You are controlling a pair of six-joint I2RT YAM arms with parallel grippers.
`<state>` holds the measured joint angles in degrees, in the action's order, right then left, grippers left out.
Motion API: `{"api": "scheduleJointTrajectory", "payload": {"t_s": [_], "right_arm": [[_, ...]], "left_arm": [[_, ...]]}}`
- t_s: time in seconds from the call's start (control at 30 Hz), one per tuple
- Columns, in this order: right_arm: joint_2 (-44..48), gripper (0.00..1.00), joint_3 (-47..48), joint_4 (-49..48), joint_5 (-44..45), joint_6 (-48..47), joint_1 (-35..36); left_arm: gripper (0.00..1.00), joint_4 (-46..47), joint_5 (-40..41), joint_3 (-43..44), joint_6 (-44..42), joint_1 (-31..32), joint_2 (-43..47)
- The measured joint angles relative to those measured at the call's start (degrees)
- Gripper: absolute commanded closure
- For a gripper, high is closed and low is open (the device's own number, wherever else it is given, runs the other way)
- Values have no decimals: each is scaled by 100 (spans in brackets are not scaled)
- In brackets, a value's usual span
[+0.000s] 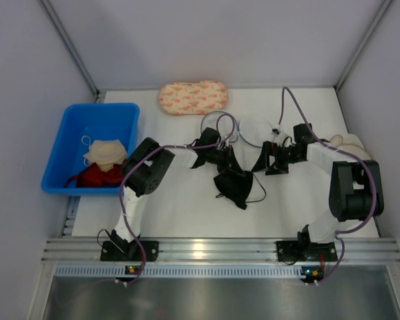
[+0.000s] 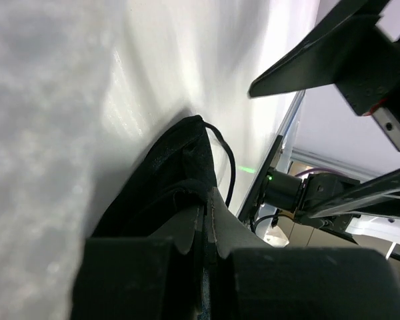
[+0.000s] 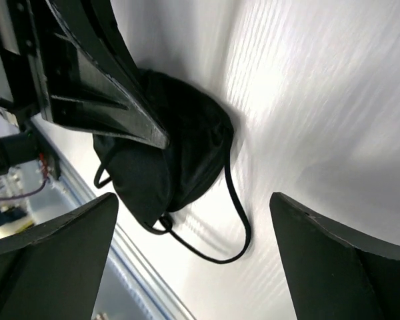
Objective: Place the bra in the laundry bag and zip it closed
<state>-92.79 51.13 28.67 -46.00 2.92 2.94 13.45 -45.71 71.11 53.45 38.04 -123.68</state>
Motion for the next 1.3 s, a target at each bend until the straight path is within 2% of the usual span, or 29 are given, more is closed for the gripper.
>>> {"api": "scheduleJointTrajectory", "payload": {"t_s": [0.17, 0.3, 0.53, 0.6, 0.7, 0.73, 0.8, 0.83, 0.87, 0.9, 1.0, 1.03, 1.07, 1.13, 1.17, 1.3], "right_arm": [[291, 1, 2, -354, 503, 52, 240], [-74, 1, -4, -496, 730, 28, 796], [-321, 1, 4, -927, 501, 219, 1388], [-345, 7, 0, -1029, 479, 243, 1526], [-365, 25, -59, -1185, 496, 262, 1716], [-372, 34, -103, -1235, 505, 260, 1746], [-382, 45, -168, -1316, 573, 227, 1746], [-400, 56, -184, -1327, 590, 216, 1742], [-411, 63, -199, -1331, 647, 175, 1742], [-442, 76, -208, -1322, 680, 164, 1738], [-533, 100, -212, -1314, 758, 111, 1716], [-546, 100, -212, -1300, 756, 103, 1714], [-549, 100, -208, -1276, 743, 111, 1714], [-549, 100, -201, -1263, 686, 105, 1716], [-549, 100, -201, -1263, 647, 101, 1716], [-531, 100, -247, -1150, 527, 28, 1716]], "left_arm": [[100, 57, 55, -74, 2, -2, 0], [100, 74, 144, -186, 2, -2, 0], [100, 94, 195, -192, 0, -2, 0], [100, 94, 212, -192, 0, -7, 0], [100, 94, 219, -201, -2, -11, 0], [100, 87, 205, -210, -4, -11, 0], [100, 83, 170, -240, -4, -17, 2], [100, 76, 157, -254, -4, -24, 2], [100, 63, 120, -269, -7, -28, 9], [100, 55, 101, -291, -7, -35, 20], [100, -31, 79, -345, -33, -52, 92], [100, -66, 81, -365, -63, -55, 122], [96, -85, 83, -382, -87, -61, 155], [84, -173, 136, -424, -175, -59, 258], [71, -251, 181, -428, -262, -57, 330], [55, -671, 282, -428, -673, -101, 861]]}}
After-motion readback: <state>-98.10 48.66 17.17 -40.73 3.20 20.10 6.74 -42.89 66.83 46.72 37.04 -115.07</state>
